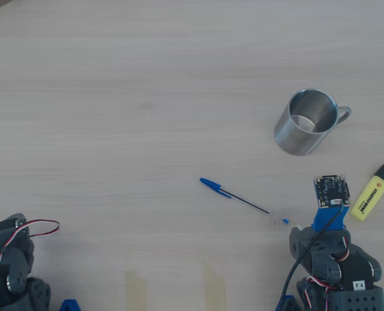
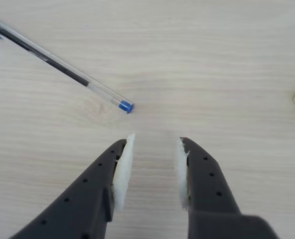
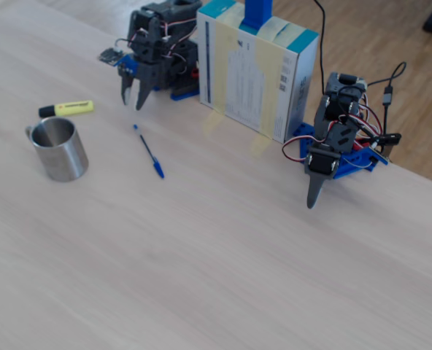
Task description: Grab the yellow pen and put it in the silver cup.
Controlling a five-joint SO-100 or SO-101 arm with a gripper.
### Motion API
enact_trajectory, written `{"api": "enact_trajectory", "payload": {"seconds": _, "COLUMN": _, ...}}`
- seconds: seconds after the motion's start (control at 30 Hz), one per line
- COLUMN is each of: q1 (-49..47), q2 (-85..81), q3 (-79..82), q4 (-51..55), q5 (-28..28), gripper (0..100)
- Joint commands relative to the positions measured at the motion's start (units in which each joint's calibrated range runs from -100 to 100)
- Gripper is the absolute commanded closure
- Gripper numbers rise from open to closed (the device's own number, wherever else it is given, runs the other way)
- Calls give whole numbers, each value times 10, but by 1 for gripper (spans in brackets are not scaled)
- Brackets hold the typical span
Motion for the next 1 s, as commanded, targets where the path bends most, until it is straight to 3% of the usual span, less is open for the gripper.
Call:
{"api": "enact_trajectory", "payload": {"seconds": 0.0, "q1": 0, "q2": 47, "q3": -69, "q4": -7, "q5": -6, "gripper": 85}}
{"api": "enact_trajectory", "payload": {"seconds": 0.23, "q1": 1, "q2": 133, "q3": -156, "q4": -7, "q5": -10, "gripper": 81}}
{"api": "enact_trajectory", "payload": {"seconds": 0.73, "q1": 80, "q2": 231, "q3": -334, "q4": -8, "q5": -89, "gripper": 81}}
{"api": "enact_trajectory", "payload": {"seconds": 0.97, "q1": 117, "q2": 283, "q3": -379, "q4": -85, "q5": -118, "gripper": 81}}
